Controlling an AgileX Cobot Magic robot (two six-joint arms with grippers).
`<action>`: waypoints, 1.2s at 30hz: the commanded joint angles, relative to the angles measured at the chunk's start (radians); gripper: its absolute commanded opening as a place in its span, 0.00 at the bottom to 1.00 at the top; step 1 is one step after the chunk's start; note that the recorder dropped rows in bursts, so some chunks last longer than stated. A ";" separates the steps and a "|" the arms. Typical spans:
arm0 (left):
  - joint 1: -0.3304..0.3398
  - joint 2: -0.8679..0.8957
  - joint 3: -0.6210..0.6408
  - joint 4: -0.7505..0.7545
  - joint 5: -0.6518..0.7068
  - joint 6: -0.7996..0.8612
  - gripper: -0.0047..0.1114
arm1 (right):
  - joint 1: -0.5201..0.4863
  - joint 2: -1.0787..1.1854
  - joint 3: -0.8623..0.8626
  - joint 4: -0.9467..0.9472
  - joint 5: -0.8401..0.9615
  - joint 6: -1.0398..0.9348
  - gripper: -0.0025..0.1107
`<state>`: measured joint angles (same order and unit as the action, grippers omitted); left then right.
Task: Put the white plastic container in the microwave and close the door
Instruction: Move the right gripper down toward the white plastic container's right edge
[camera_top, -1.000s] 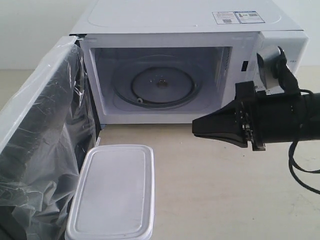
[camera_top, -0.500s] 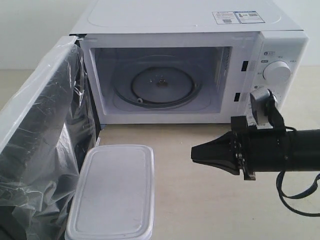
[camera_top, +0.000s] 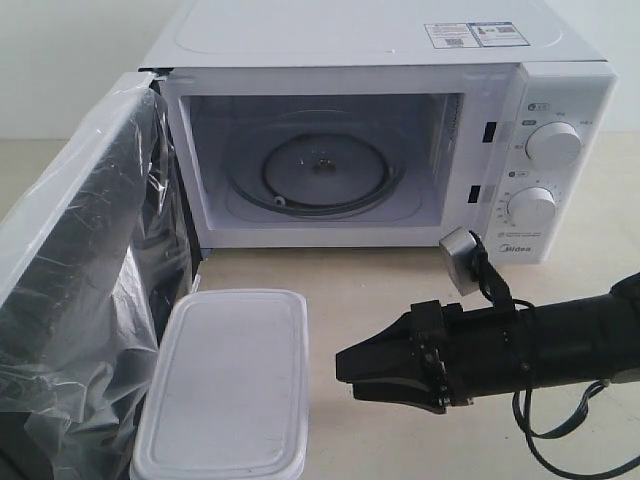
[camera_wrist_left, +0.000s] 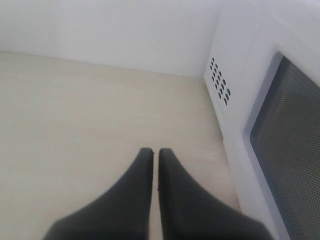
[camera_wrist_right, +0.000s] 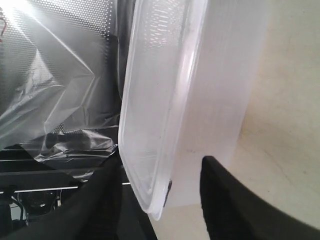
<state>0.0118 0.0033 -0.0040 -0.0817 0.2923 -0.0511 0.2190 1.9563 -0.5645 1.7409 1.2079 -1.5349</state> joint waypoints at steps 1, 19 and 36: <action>0.004 -0.003 0.004 -0.004 -0.008 -0.008 0.08 | 0.002 0.001 -0.006 0.003 0.013 -0.012 0.42; 0.004 -0.003 0.004 -0.004 -0.008 -0.008 0.08 | 0.093 0.099 -0.118 0.003 -0.022 0.103 0.42; 0.004 -0.003 0.004 -0.004 -0.008 -0.008 0.08 | 0.130 0.102 -0.149 0.003 -0.071 0.148 0.42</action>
<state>0.0118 0.0033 -0.0040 -0.0817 0.2923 -0.0511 0.3298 2.0598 -0.7015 1.7446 1.1354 -1.3925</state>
